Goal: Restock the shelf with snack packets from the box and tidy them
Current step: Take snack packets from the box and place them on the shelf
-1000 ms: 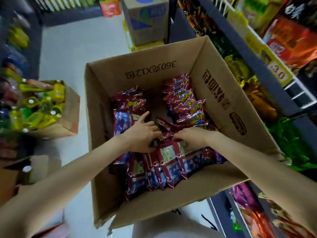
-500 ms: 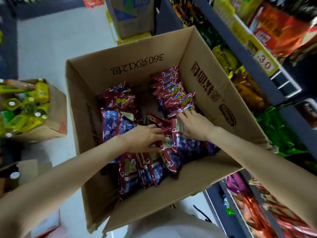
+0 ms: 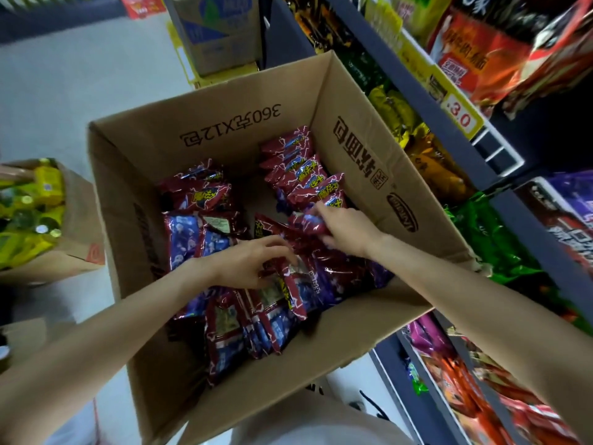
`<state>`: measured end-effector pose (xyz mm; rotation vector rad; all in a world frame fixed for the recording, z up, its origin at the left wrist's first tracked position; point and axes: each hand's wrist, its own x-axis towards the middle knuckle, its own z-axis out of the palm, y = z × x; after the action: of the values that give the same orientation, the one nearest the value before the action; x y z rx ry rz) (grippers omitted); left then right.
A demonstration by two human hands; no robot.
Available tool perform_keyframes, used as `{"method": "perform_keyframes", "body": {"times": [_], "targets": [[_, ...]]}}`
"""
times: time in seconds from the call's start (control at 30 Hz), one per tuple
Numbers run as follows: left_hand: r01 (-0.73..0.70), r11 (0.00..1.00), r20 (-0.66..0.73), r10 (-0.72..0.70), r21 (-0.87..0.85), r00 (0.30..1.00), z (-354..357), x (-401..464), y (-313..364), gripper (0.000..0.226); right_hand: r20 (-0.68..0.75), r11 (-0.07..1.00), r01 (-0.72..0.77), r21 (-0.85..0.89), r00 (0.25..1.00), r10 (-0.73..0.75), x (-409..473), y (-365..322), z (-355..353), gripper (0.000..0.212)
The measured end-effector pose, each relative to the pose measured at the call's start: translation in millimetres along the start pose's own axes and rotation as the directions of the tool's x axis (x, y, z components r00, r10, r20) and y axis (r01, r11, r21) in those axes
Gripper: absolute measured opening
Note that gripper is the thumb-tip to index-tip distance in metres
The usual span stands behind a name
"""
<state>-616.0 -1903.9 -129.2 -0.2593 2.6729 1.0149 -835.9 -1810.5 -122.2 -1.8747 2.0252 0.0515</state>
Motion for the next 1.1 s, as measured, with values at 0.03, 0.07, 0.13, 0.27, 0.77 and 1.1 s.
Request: {"method": "perform_keyframes", "body": {"times": [0.03, 0.07, 0.13, 0.27, 0.77, 1.1], "targets": [[0.012, 1.000, -0.002, -0.012, 0.009, 1.000, 1.0, 0.5, -0.9, 0.048, -0.049, 0.992, -0.059, 0.111, 0.997, 0.065, -0.4, 3.8, -8.3, 0.046], [0.021, 0.999, -0.026, -0.020, 0.036, 0.999, 2.0, 1.3, -1.2, 0.048, -0.088, 0.964, -0.108, 0.243, 0.987, 0.133, -1.9, 7.6, -17.0, 0.042], [0.003, 0.990, -0.135, 0.016, 0.140, 0.991, 1.8, 5.2, -1.4, 0.041, -0.127, 0.809, -0.170, 0.562, 0.949, 0.288, -9.2, 13.3, -35.2, 0.037], [0.017, 0.999, -0.290, -0.005, 0.039, 0.957, -17.6, 6.7, 2.8, 0.040, -0.103, 0.358, -0.079, 0.930, 0.880, 0.463, -41.2, 16.9, -70.5, 0.051], [-0.345, 0.717, -0.699, -0.273, -0.606, 0.661, -75.9, 33.0, 167.8, 0.023, -0.478, 0.379, 0.319, 0.869, 0.339, 0.810, -239.9, 19.8, -93.7, 0.049], [-0.543, 0.672, -0.671, 0.091, -0.503, 0.736, 2.5, 126.9, 366.0, 0.027, -0.631, 0.623, 0.124, 0.772, 0.034, 0.775, -457.8, 42.3, -56.0, 0.052]]}}
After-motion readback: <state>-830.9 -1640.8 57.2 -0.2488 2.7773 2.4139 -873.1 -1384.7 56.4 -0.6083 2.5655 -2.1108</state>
